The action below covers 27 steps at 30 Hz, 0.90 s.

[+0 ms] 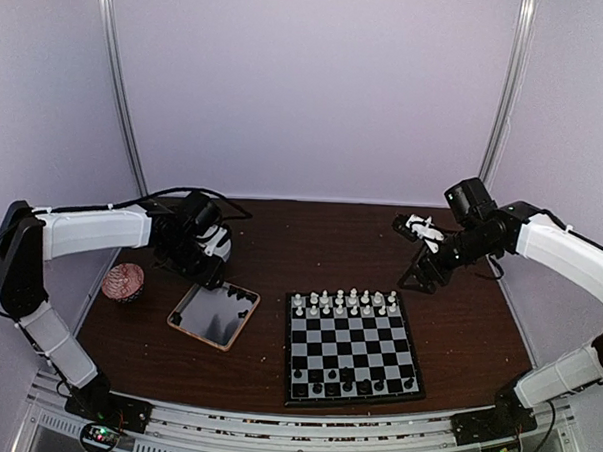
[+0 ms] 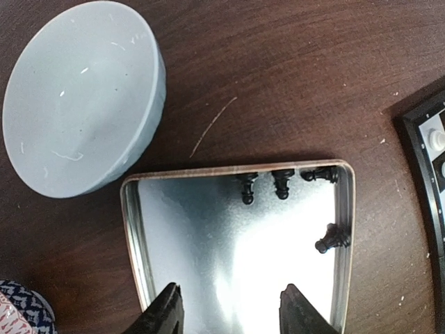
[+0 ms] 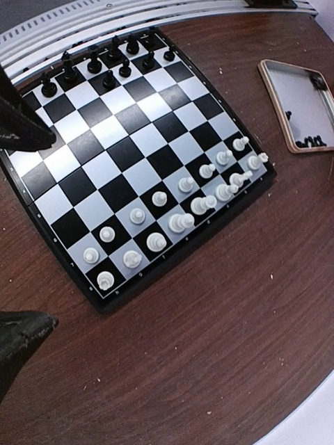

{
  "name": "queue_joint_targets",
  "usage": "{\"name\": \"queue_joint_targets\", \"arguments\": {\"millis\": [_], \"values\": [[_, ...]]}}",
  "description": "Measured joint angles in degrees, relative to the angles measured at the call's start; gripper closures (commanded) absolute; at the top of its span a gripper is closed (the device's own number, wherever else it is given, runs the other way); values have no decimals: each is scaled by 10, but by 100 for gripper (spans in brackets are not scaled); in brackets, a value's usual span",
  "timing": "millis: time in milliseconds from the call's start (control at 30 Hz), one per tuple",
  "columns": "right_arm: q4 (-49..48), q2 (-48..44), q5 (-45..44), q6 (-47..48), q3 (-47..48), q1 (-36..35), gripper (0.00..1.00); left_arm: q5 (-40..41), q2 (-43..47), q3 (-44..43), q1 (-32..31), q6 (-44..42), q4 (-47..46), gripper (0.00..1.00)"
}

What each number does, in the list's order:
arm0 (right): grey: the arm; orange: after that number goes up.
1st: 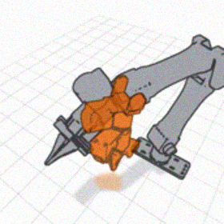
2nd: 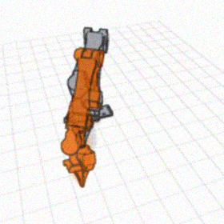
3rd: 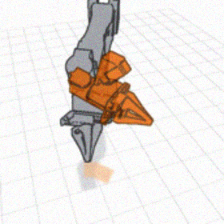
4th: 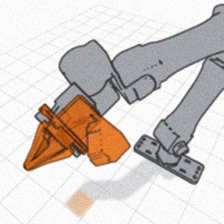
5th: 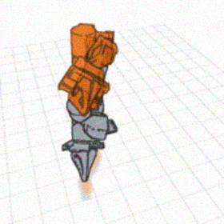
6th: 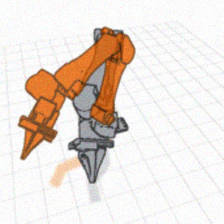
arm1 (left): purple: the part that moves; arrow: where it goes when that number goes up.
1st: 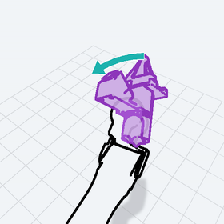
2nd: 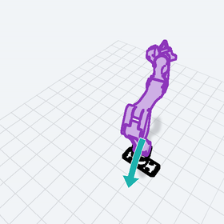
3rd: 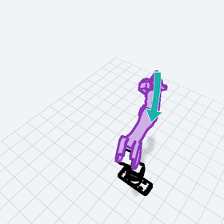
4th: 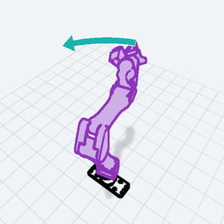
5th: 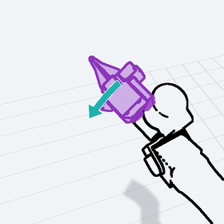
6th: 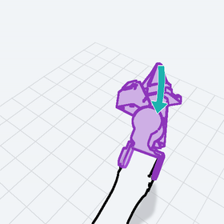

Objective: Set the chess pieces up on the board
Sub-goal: Pick up the knight from the storage box.

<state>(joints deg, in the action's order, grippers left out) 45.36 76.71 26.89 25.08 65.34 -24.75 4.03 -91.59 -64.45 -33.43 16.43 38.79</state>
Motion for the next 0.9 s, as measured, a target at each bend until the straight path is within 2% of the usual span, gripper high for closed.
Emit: {"name": "queue_joint_targets", "arguments": {"millis": [67,233,400,533,733,900], "values": [[-16,-12,14,1,-31,0,33,0,-9,4,0,0,-16,55],[-28,-16,30,7,-57,0,38,-3,-27,7,0,1,-50,55],[-36,-16,49,13,-57,0,39,-16,-27,27,0,12,-67,55],[-36,-11,61,16,-57,0,39,18,-15,37,0,81,-13,54],[-35,-6,77,18,-57,0,40,47,79,113,1,221,71,50],[-31,3,93,20,-57,0,41,66,98,128,2,268,109,55]]}}
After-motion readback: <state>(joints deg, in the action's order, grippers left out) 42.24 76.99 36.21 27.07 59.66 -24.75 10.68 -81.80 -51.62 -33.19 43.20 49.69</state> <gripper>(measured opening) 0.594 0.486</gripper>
